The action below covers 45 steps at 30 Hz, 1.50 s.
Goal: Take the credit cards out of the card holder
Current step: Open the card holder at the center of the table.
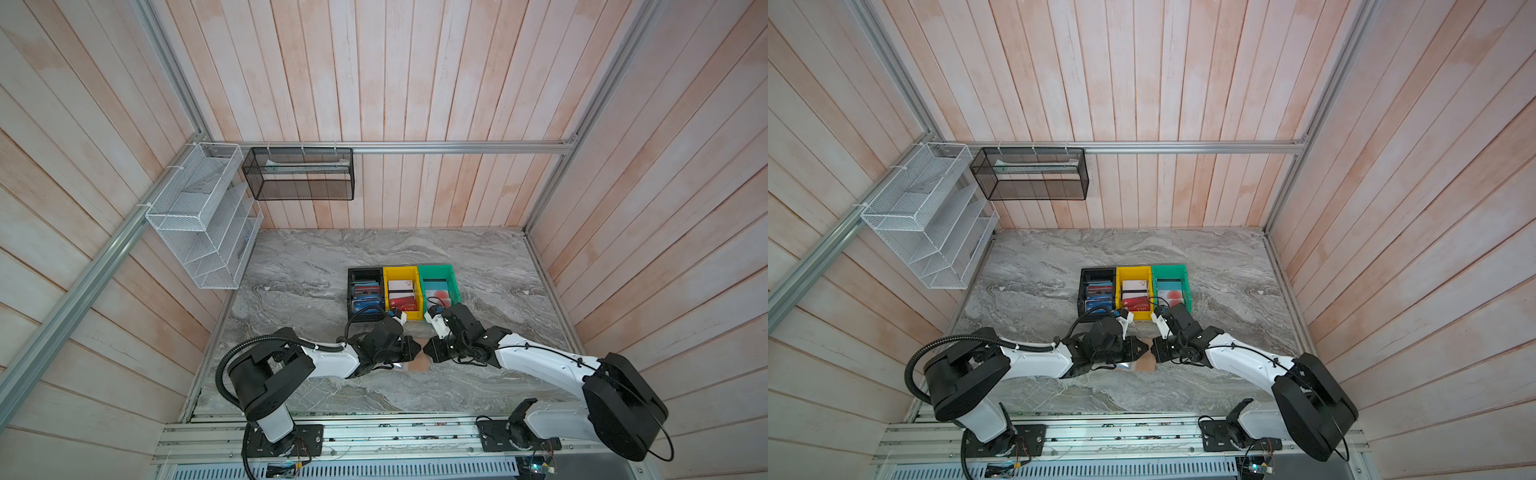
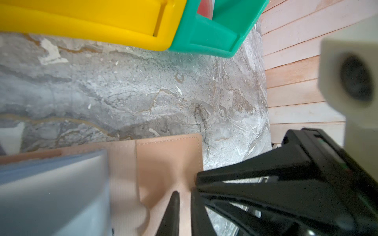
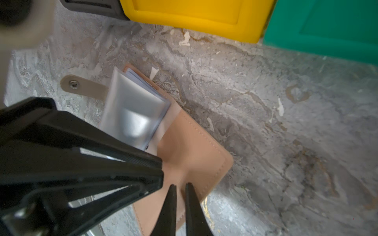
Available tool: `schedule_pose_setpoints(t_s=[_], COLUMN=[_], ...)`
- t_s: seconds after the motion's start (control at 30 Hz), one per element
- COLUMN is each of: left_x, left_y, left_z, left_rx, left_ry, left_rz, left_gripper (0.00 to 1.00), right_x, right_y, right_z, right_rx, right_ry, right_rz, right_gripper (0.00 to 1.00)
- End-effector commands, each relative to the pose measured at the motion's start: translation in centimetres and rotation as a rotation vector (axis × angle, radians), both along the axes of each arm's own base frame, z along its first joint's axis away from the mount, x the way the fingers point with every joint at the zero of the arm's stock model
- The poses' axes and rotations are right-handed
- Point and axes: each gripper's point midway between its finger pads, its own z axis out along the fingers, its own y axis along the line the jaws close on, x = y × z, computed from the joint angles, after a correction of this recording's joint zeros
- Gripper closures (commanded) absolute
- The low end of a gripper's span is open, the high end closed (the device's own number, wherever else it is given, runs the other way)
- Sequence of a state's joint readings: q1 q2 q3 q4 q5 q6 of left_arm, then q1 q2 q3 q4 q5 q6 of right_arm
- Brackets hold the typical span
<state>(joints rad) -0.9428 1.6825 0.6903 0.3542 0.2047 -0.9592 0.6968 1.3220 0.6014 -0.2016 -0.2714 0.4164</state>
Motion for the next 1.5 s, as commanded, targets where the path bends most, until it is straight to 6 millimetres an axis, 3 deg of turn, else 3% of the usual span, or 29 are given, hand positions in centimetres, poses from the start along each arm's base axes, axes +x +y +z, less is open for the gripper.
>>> schedule_pose_setpoints(t_s=[0.0, 0.13, 0.27, 0.37, 0.53, 0.8, 1.03, 1.23, 1.47], left_x=[-0.1, 0.0, -0.3, -0.2, -0.1, 0.0, 0.6, 0.9, 1.6], left_y=[0.2, 0.7, 1.5, 3.4, 7.5, 10.4, 12.1, 13.4, 13.2], left_z=[0.4, 1.4, 3.7, 4.5, 2.7, 0.1, -0.2, -1.2, -2.0], left_rx=[-0.005, 0.008, -0.022, -0.007, 0.072, 0.200, 0.219, 0.243, 0.247], left_ry=[-0.017, -0.035, -0.069, -0.085, -0.060, -0.014, 0.006, 0.029, 0.041], left_rz=[0.003, 0.011, 0.018, 0.058, 0.145, 0.211, 0.268, 0.302, 0.300], left_gripper=[0.87, 0.87, 0.87, 0.87, 0.88, 0.88, 0.87, 0.74, 0.72], right_x=[-0.4, -0.4, -0.6, -0.6, -0.6, -0.4, -0.3, -0.2, -0.2], right_y=[0.1, 0.0, -0.2, -0.4, -0.4, -0.5, -0.5, -0.3, -0.3], right_z=[-0.9, -2.1, -3.5, -4.4, -5.1, -5.4, -5.6, -5.6, -5.6], right_rx=[0.000, -0.024, -0.060, -0.085, -0.101, -0.123, -0.133, -0.133, -0.136], right_ry=[0.026, 0.053, 0.085, 0.103, 0.118, 0.124, 0.129, 0.130, 0.132], right_rz=[0.009, 0.008, 0.005, 0.001, 0.003, 0.011, 0.017, 0.027, 0.032], right_gripper=[0.89, 0.90, 0.90, 0.90, 0.90, 0.90, 0.90, 0.90, 0.90])
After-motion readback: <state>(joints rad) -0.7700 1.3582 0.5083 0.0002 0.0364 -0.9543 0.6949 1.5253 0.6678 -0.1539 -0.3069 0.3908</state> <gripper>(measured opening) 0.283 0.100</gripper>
